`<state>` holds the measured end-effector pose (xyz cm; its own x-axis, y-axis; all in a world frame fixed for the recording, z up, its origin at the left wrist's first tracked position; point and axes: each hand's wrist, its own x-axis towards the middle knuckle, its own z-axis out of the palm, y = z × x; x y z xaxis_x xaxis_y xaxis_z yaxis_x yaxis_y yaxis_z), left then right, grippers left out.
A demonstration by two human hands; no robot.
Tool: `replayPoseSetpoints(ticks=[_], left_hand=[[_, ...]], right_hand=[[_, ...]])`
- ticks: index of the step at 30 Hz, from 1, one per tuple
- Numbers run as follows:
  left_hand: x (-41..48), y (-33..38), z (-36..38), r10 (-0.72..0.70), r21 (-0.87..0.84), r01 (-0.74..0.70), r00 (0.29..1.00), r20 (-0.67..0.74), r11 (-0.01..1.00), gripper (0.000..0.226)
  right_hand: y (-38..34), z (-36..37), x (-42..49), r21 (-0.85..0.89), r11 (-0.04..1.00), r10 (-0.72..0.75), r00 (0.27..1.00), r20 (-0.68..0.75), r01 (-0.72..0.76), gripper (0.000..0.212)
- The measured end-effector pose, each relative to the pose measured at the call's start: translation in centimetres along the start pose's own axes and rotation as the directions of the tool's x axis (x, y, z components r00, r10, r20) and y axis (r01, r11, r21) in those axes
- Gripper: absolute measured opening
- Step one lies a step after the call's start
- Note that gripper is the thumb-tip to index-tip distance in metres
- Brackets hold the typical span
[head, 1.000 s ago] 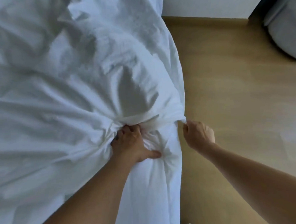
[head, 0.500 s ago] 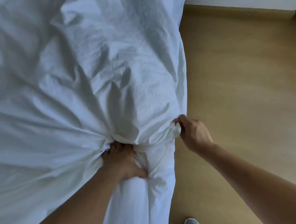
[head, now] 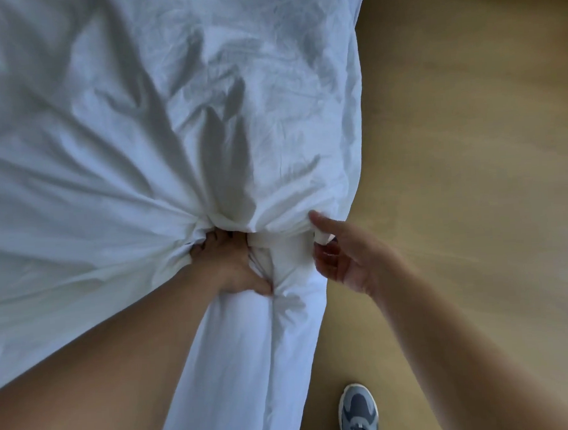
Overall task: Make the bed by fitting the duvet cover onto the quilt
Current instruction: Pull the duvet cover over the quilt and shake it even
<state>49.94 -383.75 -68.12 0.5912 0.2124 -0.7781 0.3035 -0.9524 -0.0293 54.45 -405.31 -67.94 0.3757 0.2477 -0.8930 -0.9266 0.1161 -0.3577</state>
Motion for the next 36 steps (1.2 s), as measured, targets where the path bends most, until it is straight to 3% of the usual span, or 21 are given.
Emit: replayPoseSetpoints(ticks=[2, 4, 5, 7, 8, 11, 14, 16, 18, 19, 20, 21, 22, 23, 25, 28, 30, 31, 33, 34, 36], left_hand=[[0.0, -0.1, 0.1, 0.000, -0.020, 0.000, 1.000, -0.002, 1.000, 0.160], [0.0, -0.1, 0.3, -0.001, -0.025, 0.000, 1.000, -0.021, 1.000, 0.160], [0.0, -0.2, 0.3, 0.005, -0.023, -0.006, 0.999, -0.034, 1.000, 0.159], [0.1, -0.3, 0.4, 0.025, -0.001, -0.025, 0.998, -0.053, 1.000, 0.154], [0.0, -0.3, 0.6, 0.032, 0.013, -0.031, 0.998, -0.061, 0.999, 0.150], [-0.1, -0.4, 0.7, 0.064, 0.027, -0.062, 0.993, -0.097, 0.998, 0.142], [-0.6, -0.7, 0.4, 0.128, -0.019, -0.131, 0.985, -0.111, 0.991, 0.142], [-1.2, -0.7, 0.4, 0.133, -0.043, -0.141, 0.980, -0.148, 0.989, 0.147], [-2.4, -0.7, 0.8, 0.139, -0.049, -0.156, 0.958, -0.251, 0.987, 0.131], [-3.0, -0.8, 1.2, 0.163, -0.056, -0.195, 0.922, -0.351, 0.979, 0.106], [-3.6, -0.9, 1.7, 0.213, -0.044, -0.269, 0.843, -0.493, 0.962, 0.071], [-4.4, -1.1, 2.0, 0.273, 0.011, -0.345, 0.721, -0.637, 0.939, 0.039], [-5.2, -1.3, 2.2, 0.318, 0.073, -0.400, 0.592, -0.741, 0.914, 0.019], [-6.3, -1.7, 2.5, 0.346, 0.112, -0.428, 0.522, -0.780, 0.897, 0.013], [-8.9, -2.4, 3.1, 0.446, 0.180, -0.477, 0.532, -0.720, 0.860, 0.018], [-12.6, -3.3, 6.5, 0.618, 0.287, -0.547, 0.693, -0.371, 0.786, 0.025], [-15.3, -3.4, 7.4, 0.573, 0.170, -0.548, 0.793, -0.207, 0.819, 0.033], [-16.2, -3.1, 7.5, 0.561, 0.107, -0.551, 0.814, -0.147, 0.828, 0.034], [-16.8, -3.0, 6.8, 0.561, 0.002, -0.561, 0.827, 0.016, 0.828, 0.034], [-16.9, -3.0, 5.8, 0.565, -0.003, -0.566, 0.822, 0.070, 0.824, 0.035], [-17.3, -2.7, 3.5, 0.511, 0.026, -0.521, 0.845, 0.157, 0.853, 0.040]], right_hand=[[1.1, 1.1, 0.7, -0.028, 0.997, -0.070, 0.995, -0.070, 0.068, 0.033], [2.0, 1.7, 1.2, -0.040, 0.970, -0.244, 0.956, -0.163, 0.240, 0.043], [2.9, 1.5, 1.3, -0.190, 0.922, -0.372, 0.907, -0.194, 0.338, 0.049], [5.9, -0.1, 0.6, -0.687, 0.620, -0.620, 0.774, -0.132, 0.379, 0.057], [7.9, -1.5, 0.3, -0.797, 0.496, -0.665, 0.741, -0.093, 0.344, 0.058], [12.3, -2.6, -1.9, -0.776, 0.534, -0.629, 0.771, -0.101, 0.334, 0.064], [12.7, -0.9, -2.7, -0.859, 0.441, -0.598, 0.799, -0.065, 0.260, 0.063], [9.7, -0.3, -3.2, -0.859, 0.428, -0.660, 0.746, -0.086, 0.280, 0.061], [5.9, 0.2, -4.2, -0.831, 0.440, -0.771, 0.617, -0.157, 0.339, 0.058], [4.9, 0.1, -4.4, -0.813, 0.441, -0.814, 0.551, -0.184, 0.380, 0.055], [4.8, 0.0, -4.4, -0.804, 0.453, -0.819, 0.537, -0.204, 0.385, 0.053], [5.5, 0.0, -4.4, -0.811, 0.474, -0.780, 0.592, -0.205, 0.343, 0.055], [7.4, -0.3, -4.4, -0.828, 0.495, -0.694, 0.693, -0.195, 0.262, 0.056], [9.9, -1.0, -4.4, -0.853, 0.497, -0.580, 0.793, -0.189, 0.160, 0.055], [13.3, -1.7, -5.2, -0.886, 0.463, -0.427, 0.882, -0.198, 0.025, 0.046], [12.4, -1.1, -5.6, -0.918, 0.391, -0.497, 0.856, -0.145, 0.072, 0.048], [10.4, -0.3, -6.8, -0.915, 0.373, -0.621, 0.774, -0.122, 0.155, 0.052], [10.0, -0.2, -7.4, -0.910, 0.373, -0.695, 0.704, -0.143, 0.182, 0.055], [10.9, -0.6, -8.9, -0.957, 0.255, -0.799, 0.588, -0.126, 0.141, 0.052], [11.9, -0.4, -9.5, -0.972, 0.214, -0.779, 0.617, -0.109, 0.098, 0.048], [13.4, 0.5, -10.1, -0.947, 0.322, -0.546, 0.820, -0.170, 0.018, 0.046]])
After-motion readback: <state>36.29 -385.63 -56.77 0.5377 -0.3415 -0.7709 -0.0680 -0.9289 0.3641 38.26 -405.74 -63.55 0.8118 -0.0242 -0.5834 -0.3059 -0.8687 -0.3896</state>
